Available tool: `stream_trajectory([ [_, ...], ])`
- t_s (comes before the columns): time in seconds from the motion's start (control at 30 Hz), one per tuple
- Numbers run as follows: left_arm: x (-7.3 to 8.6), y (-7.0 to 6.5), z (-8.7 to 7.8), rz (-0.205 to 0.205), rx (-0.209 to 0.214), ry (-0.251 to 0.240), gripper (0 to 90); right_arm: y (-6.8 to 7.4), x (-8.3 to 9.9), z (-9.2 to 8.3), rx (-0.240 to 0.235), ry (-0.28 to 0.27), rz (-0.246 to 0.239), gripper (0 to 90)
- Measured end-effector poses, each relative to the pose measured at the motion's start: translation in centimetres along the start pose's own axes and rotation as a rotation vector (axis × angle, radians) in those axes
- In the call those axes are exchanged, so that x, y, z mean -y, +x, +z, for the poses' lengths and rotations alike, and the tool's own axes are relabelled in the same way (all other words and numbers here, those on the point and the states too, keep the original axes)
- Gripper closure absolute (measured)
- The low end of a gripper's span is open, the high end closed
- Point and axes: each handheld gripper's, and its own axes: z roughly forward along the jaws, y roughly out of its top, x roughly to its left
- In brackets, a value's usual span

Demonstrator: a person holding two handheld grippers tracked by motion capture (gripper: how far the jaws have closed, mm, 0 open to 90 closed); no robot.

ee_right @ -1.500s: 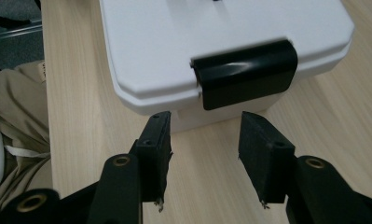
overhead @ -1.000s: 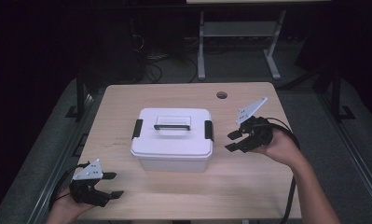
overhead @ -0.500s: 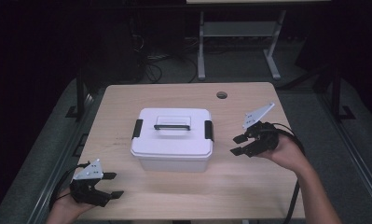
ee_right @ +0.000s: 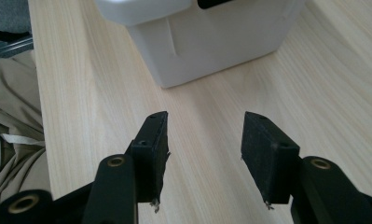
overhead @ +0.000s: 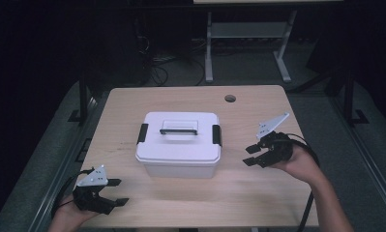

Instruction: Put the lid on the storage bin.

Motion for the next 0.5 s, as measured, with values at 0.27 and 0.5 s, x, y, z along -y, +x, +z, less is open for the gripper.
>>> stream_trajectory([
  [0.27,0.0,0.0,0.0,0.001,0.001,0.002,27.4,0.0,1.0,-0.1,0.007,-0.006,0.017,50.1],
  [0.5,0.0,0.0,0.2,-0.003,0.001,0.003,27.4,-0.1,1.9,-0.1,0.004,-0.008,0.034,49.9],
])
